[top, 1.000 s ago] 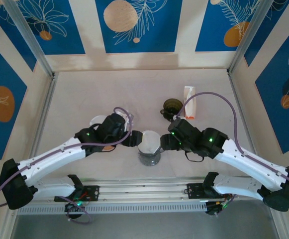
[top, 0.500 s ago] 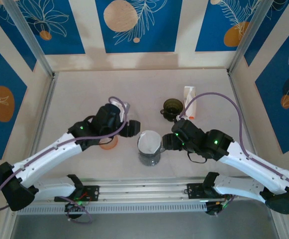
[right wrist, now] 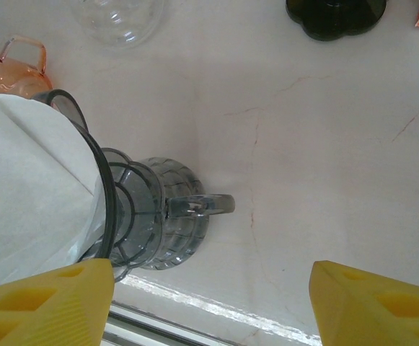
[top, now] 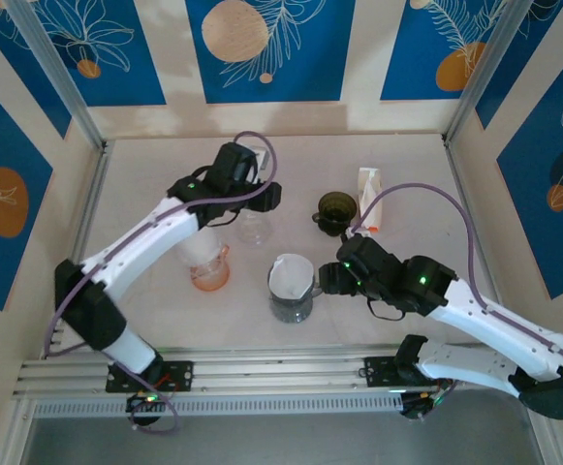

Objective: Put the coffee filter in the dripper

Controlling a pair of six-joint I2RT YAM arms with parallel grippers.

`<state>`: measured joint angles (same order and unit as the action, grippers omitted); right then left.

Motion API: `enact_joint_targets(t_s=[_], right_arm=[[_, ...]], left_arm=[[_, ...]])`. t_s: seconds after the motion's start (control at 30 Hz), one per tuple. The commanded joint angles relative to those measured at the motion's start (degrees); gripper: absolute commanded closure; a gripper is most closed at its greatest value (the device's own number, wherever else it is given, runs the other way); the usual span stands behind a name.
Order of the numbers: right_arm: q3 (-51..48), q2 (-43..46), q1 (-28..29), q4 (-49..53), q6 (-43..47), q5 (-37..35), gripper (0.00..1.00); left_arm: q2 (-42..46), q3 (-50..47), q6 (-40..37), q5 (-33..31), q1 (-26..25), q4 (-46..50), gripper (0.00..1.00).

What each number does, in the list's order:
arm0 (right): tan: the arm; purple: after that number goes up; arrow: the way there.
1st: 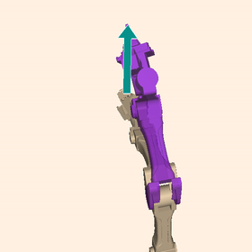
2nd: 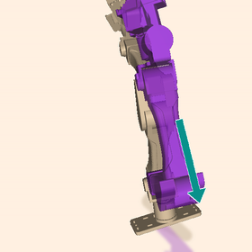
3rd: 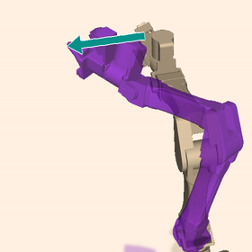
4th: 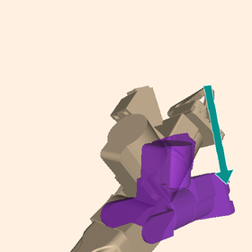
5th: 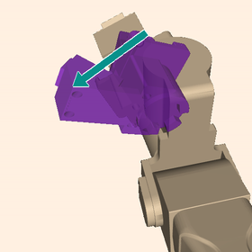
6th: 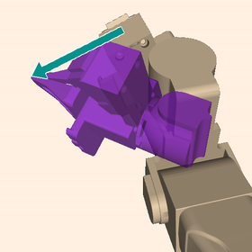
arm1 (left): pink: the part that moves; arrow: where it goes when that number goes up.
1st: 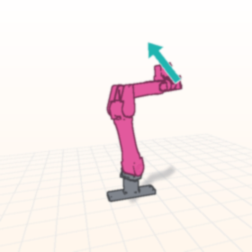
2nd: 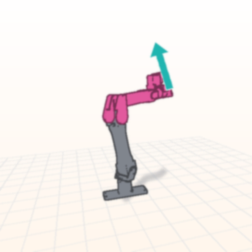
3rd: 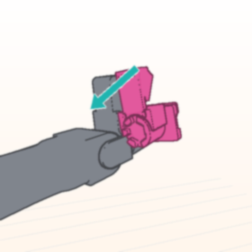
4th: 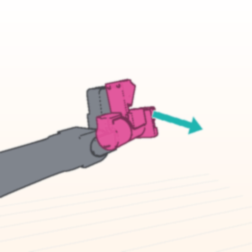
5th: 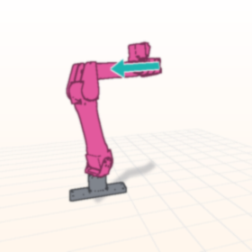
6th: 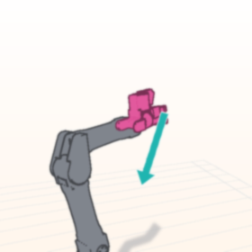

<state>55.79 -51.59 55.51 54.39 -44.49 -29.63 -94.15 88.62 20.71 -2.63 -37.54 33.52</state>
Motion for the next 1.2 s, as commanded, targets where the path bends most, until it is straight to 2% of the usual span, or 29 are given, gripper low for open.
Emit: enact_joint_targets(t_s=[0.0, 0.23, 0.53, 0.67, 0.97, 1.17], right_arm=[[-1.5, 1.7, 0.2, -0.1, -1.3, -0.9, 0.27], [-2.8, 4.4, 0.1, 1.2, -1.6, -1.3, 0.27], [-3.5, 5.8, -0.2, 1.8, -1.6, -1.0, 0.27], [-3.8, 6.5, -0.2, 2.0, -1.8, -1.0, 0.27], [-4.5, 6.8, -0.4, 2.2, -2.1, -1.0, 0.27], [-5.1, 7.2, -0.5, 2.2, -2.2, -0.8, 0.27]], left_arm=[[-5.9, 4.3, -2.6, -0.4, 1.8, 4.1, 0.47], [-15.7, 9.9, -3.0, -4.2, 1.9, 6.4, 0.52], [-22.1, 12.6, -3.0, -6.8, 2.3, 8.4, 0.55], [-23.3, 12.7, -3.4, -8.7, 2.5, 9.1, 0.58], [-23.9, 12.3, -3.2, -8.3, 2.5, 10.2, 0.63], [-19.9, 10.7, -1.8, -7.0, 2.1, 8.0, 0.54]])
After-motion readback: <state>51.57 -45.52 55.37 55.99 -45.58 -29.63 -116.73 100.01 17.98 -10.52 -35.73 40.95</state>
